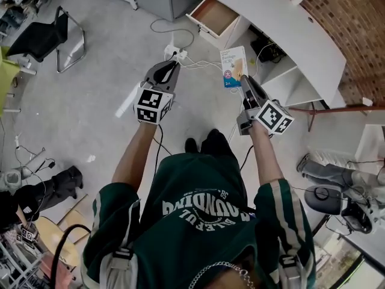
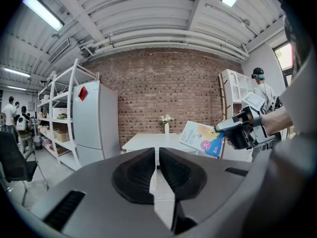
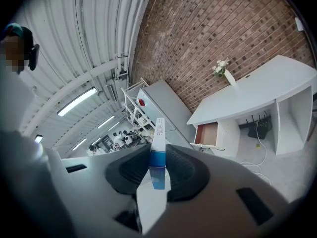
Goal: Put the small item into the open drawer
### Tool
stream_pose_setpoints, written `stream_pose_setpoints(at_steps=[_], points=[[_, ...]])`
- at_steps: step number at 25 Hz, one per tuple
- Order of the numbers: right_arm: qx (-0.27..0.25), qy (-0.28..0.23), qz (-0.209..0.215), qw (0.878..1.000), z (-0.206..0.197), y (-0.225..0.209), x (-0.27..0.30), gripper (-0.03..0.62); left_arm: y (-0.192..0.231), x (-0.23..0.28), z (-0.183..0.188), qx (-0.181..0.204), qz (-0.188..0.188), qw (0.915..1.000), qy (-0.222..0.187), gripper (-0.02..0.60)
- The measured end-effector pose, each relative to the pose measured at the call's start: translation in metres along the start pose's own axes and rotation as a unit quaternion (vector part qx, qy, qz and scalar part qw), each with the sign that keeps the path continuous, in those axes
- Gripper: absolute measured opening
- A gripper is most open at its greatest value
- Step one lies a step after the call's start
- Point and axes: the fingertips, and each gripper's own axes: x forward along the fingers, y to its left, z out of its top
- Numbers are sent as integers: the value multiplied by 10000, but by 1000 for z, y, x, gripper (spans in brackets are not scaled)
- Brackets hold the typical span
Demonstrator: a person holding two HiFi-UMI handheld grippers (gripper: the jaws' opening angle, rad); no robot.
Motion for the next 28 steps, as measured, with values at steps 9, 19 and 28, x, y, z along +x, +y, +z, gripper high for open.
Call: stream_pose_setpoints(at_steps=[9,19,28], points=[[85,-5,-32,10000,8,-17,19,112,9,27,-3,-39,-57,10000,37,38],[208,80,-51,9997,34,-45,87,112,53,89,4,-70,-16,9999,146,38],[225,248,-76,9994,78,-79,152,112,91,159,14,-262,127,9993,245,38]])
